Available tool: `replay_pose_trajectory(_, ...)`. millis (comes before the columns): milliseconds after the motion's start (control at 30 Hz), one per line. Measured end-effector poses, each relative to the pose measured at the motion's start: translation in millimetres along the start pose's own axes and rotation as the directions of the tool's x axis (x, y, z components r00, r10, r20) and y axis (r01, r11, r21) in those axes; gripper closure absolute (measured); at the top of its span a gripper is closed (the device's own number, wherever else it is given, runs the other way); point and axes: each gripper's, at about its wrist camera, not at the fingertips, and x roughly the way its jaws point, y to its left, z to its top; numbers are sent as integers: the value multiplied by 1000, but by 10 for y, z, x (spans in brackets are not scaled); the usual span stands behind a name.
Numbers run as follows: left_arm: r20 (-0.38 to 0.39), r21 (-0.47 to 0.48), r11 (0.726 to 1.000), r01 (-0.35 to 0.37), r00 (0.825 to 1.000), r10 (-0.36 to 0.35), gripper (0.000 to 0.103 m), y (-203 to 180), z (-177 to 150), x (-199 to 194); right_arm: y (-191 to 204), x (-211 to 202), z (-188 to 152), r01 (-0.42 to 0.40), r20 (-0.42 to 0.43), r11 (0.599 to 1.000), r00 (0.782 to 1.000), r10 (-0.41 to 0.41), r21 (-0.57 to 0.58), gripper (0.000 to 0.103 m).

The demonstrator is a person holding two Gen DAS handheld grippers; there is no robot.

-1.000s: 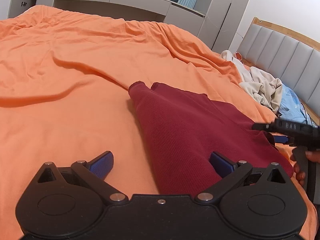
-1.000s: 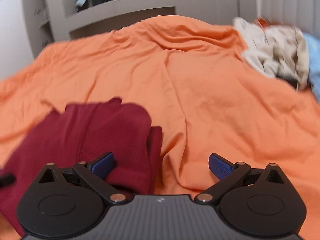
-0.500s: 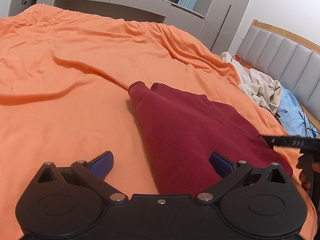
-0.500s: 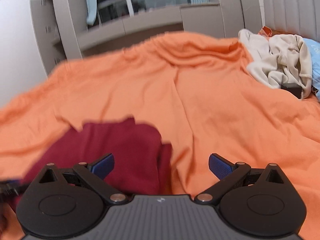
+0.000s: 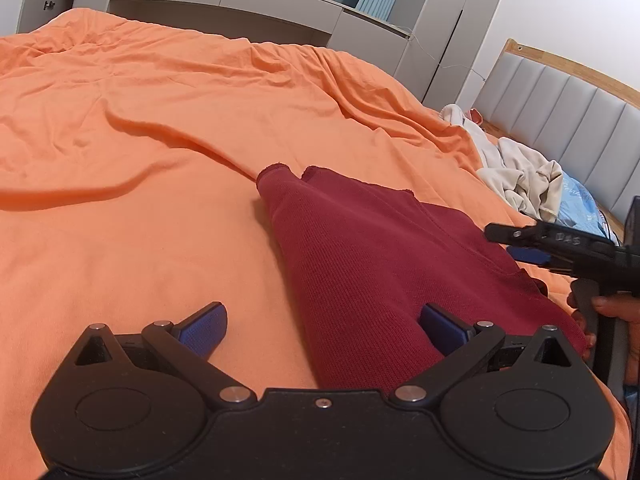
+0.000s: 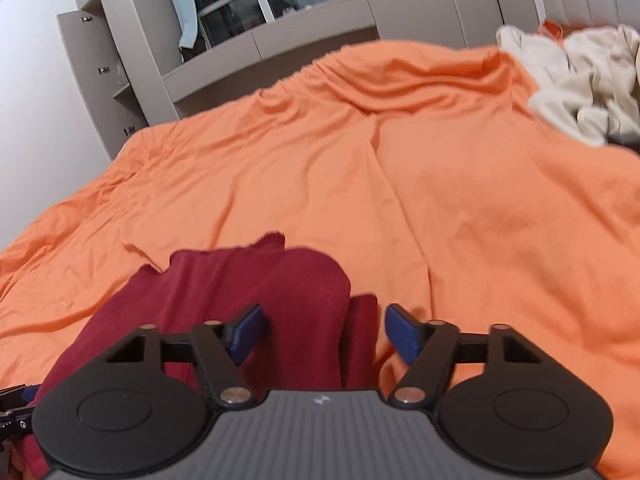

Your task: Fold small clothes

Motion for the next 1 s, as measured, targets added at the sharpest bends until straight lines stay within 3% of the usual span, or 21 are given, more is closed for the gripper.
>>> replay_pose_trajectory(33, 0, 0, 1000, 0, 1000, 0, 0, 1, 0, -1, -8, 12, -14, -2, -12, 1000, 1000, 2, 5, 41)
replay_pose_trajectory(300, 0, 0, 1000, 0, 1000, 0, 0, 2, 0, -1, -89, 80, -86, 5, -121, 995, 993, 7, 97, 41)
replay_pose_trajectory(800, 1, -1, 1000, 1, 1000, -1, 0, 4, -3, 1, -218, -32, -138, -13, -158, 972, 986, 52, 236, 33)
replay_pose_trajectory(867, 1, -1, 1000, 1, 1000, -1, 0, 4, -4, 1, -224, -30, -141, -23, -152, 969, 986, 62, 246, 36)
replay_pose_trajectory(933, 1, -1, 1000, 1, 1000, -1, 0, 4, -4, 1, -222, -31, -145, -40, -145, 967, 986, 78, 251, 47)
replay_pose_trajectory(1000, 1, -1, 1000, 1, 1000, -1, 0, 6, -5, 1, -203, -37, -150, -46, -138, 967, 987, 83, 252, 50)
